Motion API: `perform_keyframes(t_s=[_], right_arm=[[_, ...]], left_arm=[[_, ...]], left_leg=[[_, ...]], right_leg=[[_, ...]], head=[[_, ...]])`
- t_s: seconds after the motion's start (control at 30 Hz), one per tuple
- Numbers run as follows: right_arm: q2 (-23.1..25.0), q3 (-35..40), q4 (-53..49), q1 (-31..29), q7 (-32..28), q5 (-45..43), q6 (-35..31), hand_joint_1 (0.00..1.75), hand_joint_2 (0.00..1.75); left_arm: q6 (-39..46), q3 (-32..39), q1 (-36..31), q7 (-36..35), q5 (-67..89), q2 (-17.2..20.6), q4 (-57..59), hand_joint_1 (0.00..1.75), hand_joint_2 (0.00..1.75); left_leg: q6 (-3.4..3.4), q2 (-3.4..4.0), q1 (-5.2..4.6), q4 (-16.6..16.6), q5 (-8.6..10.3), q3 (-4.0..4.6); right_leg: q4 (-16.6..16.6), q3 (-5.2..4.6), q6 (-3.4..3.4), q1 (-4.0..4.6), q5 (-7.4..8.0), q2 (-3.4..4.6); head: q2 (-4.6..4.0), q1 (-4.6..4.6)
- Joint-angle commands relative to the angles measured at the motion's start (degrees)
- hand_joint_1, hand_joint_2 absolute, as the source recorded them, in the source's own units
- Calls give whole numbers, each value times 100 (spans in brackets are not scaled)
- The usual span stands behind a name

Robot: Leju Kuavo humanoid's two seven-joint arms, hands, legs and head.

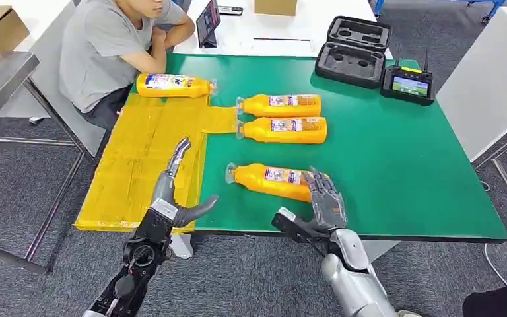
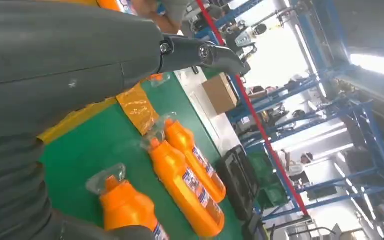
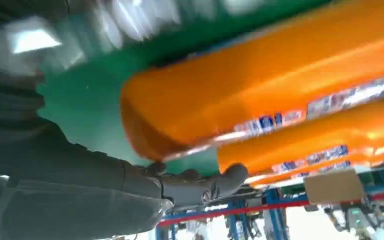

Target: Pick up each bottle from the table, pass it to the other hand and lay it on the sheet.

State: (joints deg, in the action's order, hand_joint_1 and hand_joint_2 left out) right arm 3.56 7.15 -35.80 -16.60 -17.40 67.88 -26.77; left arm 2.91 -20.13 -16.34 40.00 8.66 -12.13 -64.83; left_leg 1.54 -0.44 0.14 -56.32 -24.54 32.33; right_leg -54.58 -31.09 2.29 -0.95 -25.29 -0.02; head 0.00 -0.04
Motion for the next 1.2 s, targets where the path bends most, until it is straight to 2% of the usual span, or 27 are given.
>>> perform_keyframes(t_s=[0.03,0.43,0.87,0.97,1.2], right_arm=[[48,91,-127,11,-370,-405,278,0,175],[76,475,-524,57,-636,-477,-53,0,175],[-56,917,-1081,147,-360,-463,-95,0,175],[-105,835,-702,-96,-167,-592,99,0,175],[-40,524,688,-900,-275,-958,199,0,175]], left_arm=[[9,-203,-311,0,-17,130,351,0,175],[92,-283,-247,0,-30,193,257,0,175],[35,-333,-212,0,-46,212,102,0,175],[-38,-346,-212,0,-39,199,110,0,175],[-176,-429,-331,0,-26,130,283,0,175]], left_leg=[[-8,2,3,-5,-4,1],[-10,11,5,-12,-7,7],[-10,12,6,-14,-8,13],[-6,9,2,-6,-2,13],[-7,22,2,-13,-5,12]], right_leg=[[-6,-2,-10,4,-4,-1],[-10,-6,-13,6,-5,6],[-12,-10,-14,7,-5,8],[-5,-10,-9,3,-1,5],[-10,-11,-12,4,1,17]], head=[[0,0],[0,0],[0,0],[0,0],[0,0]])
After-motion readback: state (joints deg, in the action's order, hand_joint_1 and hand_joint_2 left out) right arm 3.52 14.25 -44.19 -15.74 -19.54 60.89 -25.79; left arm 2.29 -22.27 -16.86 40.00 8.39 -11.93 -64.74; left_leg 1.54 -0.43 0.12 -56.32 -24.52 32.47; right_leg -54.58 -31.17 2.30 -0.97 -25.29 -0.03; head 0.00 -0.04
